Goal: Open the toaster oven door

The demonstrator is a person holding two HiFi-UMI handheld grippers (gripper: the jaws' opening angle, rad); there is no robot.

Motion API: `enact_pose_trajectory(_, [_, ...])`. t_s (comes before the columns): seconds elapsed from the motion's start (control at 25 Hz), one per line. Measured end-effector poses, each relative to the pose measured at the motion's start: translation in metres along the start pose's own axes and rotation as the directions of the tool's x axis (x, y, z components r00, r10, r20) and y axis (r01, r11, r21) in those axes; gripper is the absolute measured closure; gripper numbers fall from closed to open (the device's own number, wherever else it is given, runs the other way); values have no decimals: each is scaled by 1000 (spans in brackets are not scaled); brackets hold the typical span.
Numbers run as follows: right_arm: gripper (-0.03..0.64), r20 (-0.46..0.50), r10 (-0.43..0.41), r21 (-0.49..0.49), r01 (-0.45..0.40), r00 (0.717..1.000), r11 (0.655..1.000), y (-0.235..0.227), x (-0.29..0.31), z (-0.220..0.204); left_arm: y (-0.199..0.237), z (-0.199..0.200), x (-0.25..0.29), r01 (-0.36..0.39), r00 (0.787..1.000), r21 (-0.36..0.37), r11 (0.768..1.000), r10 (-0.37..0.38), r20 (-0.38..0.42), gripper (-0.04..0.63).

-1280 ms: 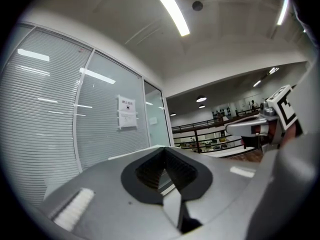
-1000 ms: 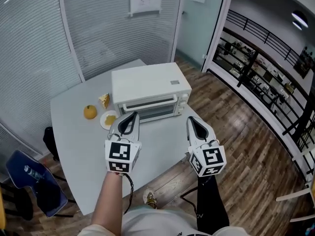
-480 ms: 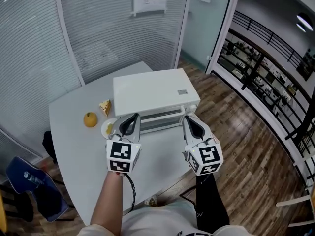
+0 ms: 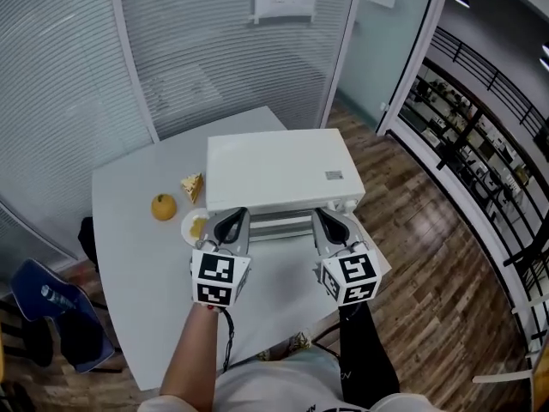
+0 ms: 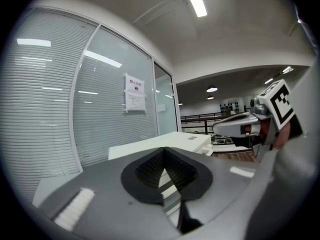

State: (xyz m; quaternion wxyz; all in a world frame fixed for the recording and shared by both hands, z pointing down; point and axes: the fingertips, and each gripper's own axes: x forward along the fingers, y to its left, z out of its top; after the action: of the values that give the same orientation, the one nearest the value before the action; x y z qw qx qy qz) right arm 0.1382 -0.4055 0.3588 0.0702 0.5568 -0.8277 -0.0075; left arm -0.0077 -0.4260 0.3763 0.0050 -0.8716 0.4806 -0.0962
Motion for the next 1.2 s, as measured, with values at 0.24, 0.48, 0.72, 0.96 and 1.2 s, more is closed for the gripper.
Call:
enact_pose_trajectory(0.24, [614, -86, 42, 0, -42, 995, 999, -4, 26, -31, -1, -33, 16, -27, 997, -46, 999, 23, -75, 538])
enact_pose_trajectory(0.48, [614, -178, 60, 10, -60, 982, 998, -14, 44, -62, -4, -57, 33, -45, 989, -63, 997, 36, -143, 538])
enact_pose_trajectory(0.72, [614, -284, 73, 16, -72, 956, 997, -16, 62, -89, -3, -81, 44, -62, 976, -86, 994, 42, -211, 538])
enact_pose_trajectory(0.96, [615, -358, 27, -39, -44, 933, 998, -21, 71, -94, 2, -83, 49, -94, 975, -118, 989, 67, -213, 538])
enact_pose_trajectory(1.2, [615, -389, 29, -13, -37, 921, 999, -21, 71, -96, 4, -84, 49, -108, 973, -130, 986, 78, -216, 539])
